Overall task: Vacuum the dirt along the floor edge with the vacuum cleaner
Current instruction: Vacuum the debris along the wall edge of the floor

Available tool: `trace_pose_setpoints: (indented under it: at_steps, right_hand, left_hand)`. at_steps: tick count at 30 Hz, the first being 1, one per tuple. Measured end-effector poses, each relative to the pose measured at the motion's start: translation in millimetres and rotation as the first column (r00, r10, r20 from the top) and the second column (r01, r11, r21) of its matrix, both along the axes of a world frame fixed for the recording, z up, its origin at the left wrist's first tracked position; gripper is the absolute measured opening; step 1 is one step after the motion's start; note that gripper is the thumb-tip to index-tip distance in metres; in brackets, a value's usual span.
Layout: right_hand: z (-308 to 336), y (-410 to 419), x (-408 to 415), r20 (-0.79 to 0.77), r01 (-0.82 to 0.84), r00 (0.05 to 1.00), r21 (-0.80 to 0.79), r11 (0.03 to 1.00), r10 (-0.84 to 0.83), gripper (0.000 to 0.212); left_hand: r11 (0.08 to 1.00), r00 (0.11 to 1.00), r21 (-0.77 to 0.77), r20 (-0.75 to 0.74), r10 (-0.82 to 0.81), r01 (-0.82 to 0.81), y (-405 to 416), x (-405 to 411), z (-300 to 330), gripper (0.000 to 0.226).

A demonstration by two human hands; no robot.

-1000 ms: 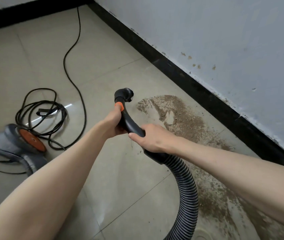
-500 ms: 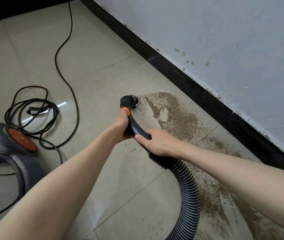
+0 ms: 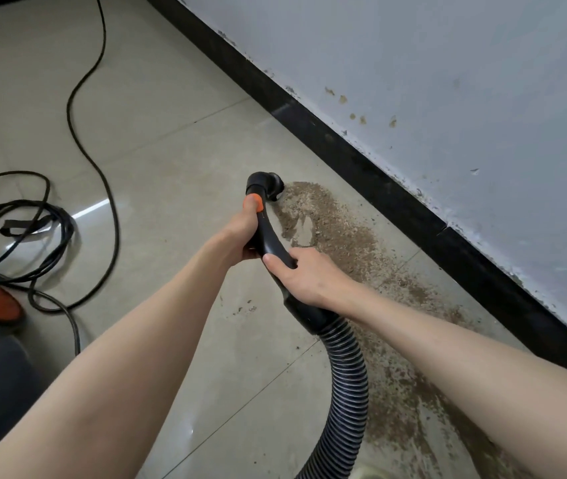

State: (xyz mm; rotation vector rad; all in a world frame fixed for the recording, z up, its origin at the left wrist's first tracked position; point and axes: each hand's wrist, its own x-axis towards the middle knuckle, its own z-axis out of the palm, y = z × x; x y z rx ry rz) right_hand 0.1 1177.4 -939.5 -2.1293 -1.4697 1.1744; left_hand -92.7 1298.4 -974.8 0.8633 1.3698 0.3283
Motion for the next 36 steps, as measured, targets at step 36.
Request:
trace_pose_setpoints:
  at_steps: [36]
  right_hand:
    - [0,57,58,-0.036,0.170,0.985,0.068,0.983,-0.167,0.045]
  left_hand:
    - [0.996,0.991,0.084,0.133,0.009,-0.021,43,82,11,0.048]
